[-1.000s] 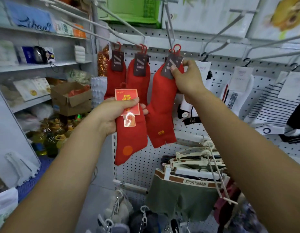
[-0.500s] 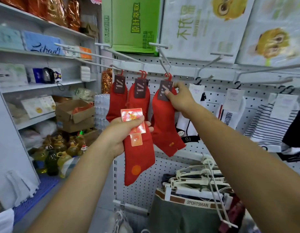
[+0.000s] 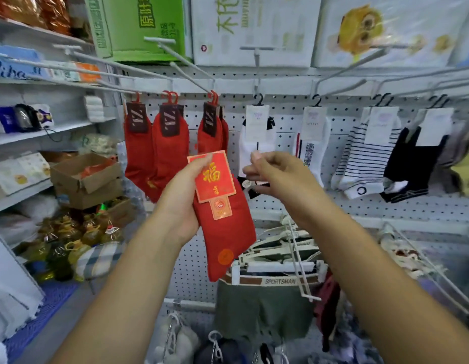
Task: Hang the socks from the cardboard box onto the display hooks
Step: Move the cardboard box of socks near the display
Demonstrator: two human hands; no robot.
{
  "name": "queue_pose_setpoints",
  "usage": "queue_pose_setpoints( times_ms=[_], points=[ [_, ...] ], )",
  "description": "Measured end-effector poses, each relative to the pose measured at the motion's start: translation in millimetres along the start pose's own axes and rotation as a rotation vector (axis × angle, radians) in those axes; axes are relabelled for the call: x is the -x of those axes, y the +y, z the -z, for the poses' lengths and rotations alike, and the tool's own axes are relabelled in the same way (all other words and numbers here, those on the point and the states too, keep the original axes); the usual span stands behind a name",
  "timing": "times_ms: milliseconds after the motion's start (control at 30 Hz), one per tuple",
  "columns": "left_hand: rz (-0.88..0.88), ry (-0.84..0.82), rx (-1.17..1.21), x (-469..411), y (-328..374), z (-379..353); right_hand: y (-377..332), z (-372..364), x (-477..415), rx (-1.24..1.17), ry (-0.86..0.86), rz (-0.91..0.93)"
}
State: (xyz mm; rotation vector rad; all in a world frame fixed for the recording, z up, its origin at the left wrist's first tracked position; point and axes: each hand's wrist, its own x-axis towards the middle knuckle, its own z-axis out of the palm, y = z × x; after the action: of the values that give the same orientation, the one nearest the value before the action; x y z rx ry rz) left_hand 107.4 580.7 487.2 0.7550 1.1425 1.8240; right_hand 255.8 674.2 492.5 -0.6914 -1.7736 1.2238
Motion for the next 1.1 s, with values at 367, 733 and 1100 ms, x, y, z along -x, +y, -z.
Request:
queue_pose_setpoints(
  times_ms=[367, 733, 1100],
  points=[
    [0.207, -0.279, -0.029, 29.4, -93.4, -200.5, 8.0, 186.0, 103.9, 0.023, 0.041, -0.112],
    [-0.115, -0.157, -0.21, 58.3, -178.4, -378.8, 43.0, 409.4, 153.8, -0.017, 0.353, -0.052],
    [-0.375, -0.102, -0.424, 91.1, -224.3, -521.7, 80.9, 588.0, 183.4, 0.04, 0.527, -0.132]
  ],
)
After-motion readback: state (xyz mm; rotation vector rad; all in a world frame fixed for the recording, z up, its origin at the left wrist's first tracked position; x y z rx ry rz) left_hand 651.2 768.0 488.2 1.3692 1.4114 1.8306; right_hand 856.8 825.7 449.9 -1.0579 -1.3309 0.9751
